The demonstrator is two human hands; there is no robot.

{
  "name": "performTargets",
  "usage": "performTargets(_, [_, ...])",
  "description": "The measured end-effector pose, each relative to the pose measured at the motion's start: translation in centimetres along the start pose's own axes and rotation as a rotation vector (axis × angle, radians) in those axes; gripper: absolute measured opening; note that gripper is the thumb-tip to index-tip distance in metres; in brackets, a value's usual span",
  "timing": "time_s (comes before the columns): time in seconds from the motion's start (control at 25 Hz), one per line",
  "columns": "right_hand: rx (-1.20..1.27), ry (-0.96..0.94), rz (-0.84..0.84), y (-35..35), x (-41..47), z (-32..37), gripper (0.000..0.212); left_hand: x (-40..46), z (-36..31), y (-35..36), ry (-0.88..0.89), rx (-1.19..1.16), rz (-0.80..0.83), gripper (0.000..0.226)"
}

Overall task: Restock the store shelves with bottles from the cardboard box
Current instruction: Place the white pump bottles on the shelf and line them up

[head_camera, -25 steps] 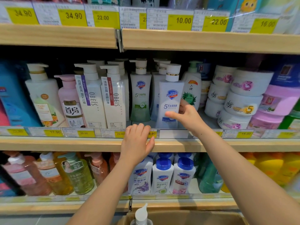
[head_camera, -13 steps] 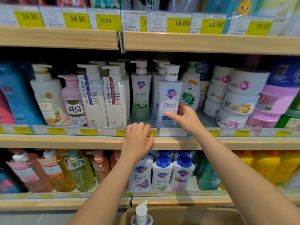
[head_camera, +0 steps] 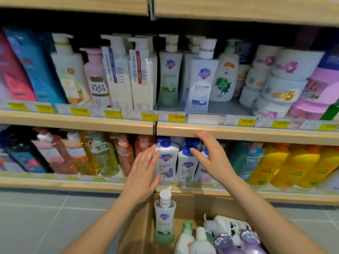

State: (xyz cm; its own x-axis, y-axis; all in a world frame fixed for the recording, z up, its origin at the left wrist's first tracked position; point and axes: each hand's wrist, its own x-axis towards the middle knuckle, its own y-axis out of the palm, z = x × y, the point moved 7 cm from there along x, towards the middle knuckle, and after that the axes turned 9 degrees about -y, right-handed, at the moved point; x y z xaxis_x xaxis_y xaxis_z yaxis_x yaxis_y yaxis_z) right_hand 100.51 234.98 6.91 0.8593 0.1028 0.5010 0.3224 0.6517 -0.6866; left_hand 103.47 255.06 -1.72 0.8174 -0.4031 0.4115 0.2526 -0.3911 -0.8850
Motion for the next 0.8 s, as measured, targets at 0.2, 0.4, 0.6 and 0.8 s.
performTargets(0.2, [0.03, 0.009, 0.188, 6.4, -4.9, -0.4, 0.058, -11.6, 3.5, 5.6, -0.26, -0.249, 0.351, 0.073])
performTargets(0.4, [0.139, 0.075, 0.29, 11.7, -9.7, -0.8, 0.05, -14.5, 2.0, 6.1, -0.263, -0.504, 0.438, 0.07])
performTargets(0.6, [0.214, 0.185, 0.325, 14.9, -12.1, -1.8, 0.06, -14.6, 1.8, 6.0, -0.327, -0.606, 0.409, 0.067])
performTargets(0.8, [0.223, 0.178, 0.424, 16.6, -11.8, -1.1, 0.068, -14.6, 1.9, 6.4, -0.34, -0.621, 0.431, 0.067])
